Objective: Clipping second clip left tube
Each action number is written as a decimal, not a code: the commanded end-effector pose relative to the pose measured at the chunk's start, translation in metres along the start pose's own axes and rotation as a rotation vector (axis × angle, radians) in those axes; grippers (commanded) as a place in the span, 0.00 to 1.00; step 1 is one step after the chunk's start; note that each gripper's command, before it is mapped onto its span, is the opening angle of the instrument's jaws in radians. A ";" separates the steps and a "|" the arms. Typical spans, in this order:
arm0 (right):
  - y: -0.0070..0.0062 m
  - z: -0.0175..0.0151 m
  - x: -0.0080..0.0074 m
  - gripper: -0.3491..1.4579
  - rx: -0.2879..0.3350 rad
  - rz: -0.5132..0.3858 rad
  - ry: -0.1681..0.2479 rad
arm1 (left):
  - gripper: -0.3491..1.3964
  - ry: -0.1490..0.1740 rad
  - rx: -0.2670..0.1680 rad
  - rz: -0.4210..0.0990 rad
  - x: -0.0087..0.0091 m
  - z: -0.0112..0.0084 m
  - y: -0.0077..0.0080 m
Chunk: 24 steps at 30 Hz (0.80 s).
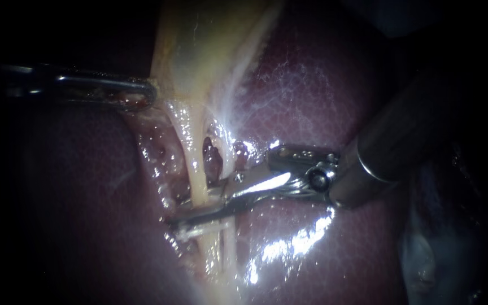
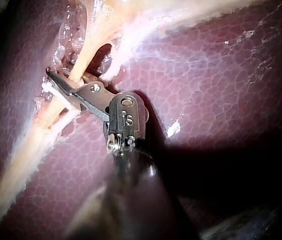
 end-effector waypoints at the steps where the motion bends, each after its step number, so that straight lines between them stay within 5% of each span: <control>1: 0.0000 0.0000 0.0000 0.16 0.000 0.000 0.000 | 0.00 0.000 0.000 0.000 0.0000 0.0000 0.0000; 7: -0.0006 0.0001 0.0005 0.47 -0.110 0.003 0.070 | 0.00 0.000 0.001 0.000 0.0000 -0.0001 0.0000; 12: -0.0016 -0.0008 0.0006 0.47 -0.159 -0.004 0.100 | 0.00 0.000 0.001 0.000 0.0001 -0.0002 0.0000; 24: -0.0029 -0.0026 -0.0005 0.47 -0.101 -0.002 0.066 | 0.00 0.000 0.002 0.001 0.0001 -0.0003 0.0000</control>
